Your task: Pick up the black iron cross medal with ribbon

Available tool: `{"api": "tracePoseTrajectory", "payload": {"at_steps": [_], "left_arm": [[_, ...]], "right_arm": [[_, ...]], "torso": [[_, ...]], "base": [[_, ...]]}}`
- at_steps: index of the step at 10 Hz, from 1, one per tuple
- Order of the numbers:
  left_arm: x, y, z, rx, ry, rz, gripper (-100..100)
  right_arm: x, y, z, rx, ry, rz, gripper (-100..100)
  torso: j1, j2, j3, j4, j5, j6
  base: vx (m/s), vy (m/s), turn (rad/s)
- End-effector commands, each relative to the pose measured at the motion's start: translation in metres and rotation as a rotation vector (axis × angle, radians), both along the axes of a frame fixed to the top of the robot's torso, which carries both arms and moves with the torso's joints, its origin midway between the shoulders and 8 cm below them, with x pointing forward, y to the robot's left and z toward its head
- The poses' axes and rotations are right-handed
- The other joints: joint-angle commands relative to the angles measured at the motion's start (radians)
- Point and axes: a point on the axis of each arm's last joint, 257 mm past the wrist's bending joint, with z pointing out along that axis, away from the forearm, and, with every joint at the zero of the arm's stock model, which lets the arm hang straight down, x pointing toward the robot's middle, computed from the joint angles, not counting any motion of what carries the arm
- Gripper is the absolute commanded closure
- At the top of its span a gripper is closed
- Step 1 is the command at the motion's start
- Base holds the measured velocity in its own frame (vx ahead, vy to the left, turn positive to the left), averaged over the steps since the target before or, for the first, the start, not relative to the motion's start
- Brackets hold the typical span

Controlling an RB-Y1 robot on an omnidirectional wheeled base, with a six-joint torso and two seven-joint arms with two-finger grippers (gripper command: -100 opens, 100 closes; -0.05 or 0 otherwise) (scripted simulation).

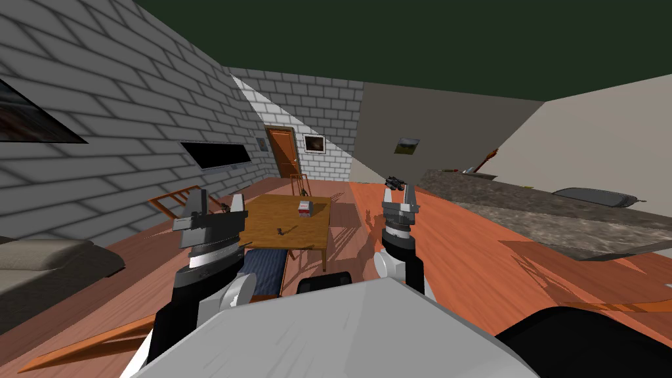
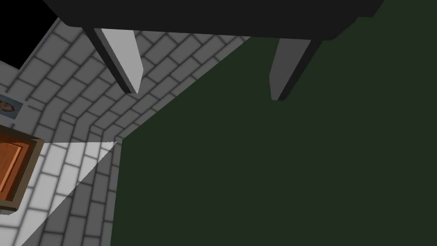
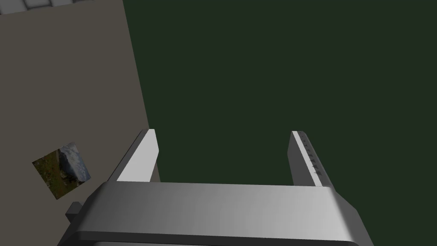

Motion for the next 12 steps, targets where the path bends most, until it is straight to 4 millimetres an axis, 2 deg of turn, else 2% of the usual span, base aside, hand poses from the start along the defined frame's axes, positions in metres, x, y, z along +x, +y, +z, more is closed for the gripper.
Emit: {"api": "tracePoseTrajectory", "payload": {"at_steps": [1,6,7,10,12], "left_arm": [[0.007,-0.002,-0.006,0.020,0.022,-0.023,-100],[0.051,0.007,-0.050,0.028,0.159,-0.105,-100],[0.052,0.008,-0.054,0.026,0.167,-0.104,-100],[0.087,0.028,-0.086,-0.025,0.267,-0.138,-100],[0.100,0.038,-0.103,-0.053,0.312,-0.143,-100]], "right_arm": [[0.000,0.000,0.000,0.000,0.000,0.000,0],[0.000,0.000,0.000,0.000,0.000,0.000,0],[0.000,0.000,0.000,0.000,0.000,0.000,0],[0.000,0.000,0.000,0.000,0.000,0.000,0],[0.000,0.000,0.000,0.000,0.000,0.000,0]], "torso": [[0.000,0.000,0.000,0.000,0.000,0.000],[0.003,0.001,0.001,0.000,0.001,0.000],[0.004,0.001,0.001,0.000,0.001,0.000],[0.004,0.001,0.000,0.000,0.001,0.000],[0.004,0.001,0.000,0.000,0.001,0.000]], "base": [[-0.003,0.010,-0.007],[-0.015,0.035,-0.021],[-0.014,0.039,-0.014],[-0.017,0.049,-0.035],[-0.014,0.041,-0.020]]}}
